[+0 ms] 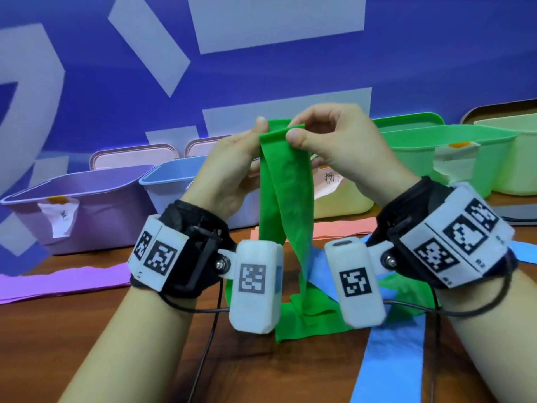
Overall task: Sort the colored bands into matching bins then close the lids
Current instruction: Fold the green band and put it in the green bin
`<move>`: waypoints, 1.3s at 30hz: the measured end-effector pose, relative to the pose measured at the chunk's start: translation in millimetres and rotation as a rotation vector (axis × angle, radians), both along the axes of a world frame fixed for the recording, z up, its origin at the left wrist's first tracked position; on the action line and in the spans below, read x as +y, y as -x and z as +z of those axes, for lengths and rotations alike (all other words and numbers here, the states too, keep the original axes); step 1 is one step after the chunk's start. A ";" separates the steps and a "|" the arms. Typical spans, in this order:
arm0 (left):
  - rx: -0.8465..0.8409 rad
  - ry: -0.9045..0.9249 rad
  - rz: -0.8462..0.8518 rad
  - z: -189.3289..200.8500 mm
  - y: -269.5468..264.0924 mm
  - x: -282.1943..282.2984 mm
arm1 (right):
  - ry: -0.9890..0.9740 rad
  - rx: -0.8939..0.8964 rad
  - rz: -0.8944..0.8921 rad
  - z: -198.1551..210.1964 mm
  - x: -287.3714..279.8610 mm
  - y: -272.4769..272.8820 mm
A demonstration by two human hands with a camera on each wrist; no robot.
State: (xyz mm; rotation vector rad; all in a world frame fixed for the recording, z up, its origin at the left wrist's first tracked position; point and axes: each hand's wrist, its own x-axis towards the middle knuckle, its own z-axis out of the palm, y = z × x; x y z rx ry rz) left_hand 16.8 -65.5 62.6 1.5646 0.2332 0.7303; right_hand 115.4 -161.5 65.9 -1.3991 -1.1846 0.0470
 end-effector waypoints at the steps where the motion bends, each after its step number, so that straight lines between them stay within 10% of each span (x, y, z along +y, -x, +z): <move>1: 0.013 0.009 -0.011 0.4 0.0 -1.1 | -0.001 -0.001 -0.006 -0.6 0.3 -1.1; 30: -0.024 -0.077 -0.036 -1.6 -1.0 -4.4 | -0.187 -0.066 -0.296 -7.5 9.9 -5.7; 39: -0.059 -0.132 0.160 5.2 5.5 -0.3 | 0.263 -0.224 -0.191 10.4 -18.7 -5.6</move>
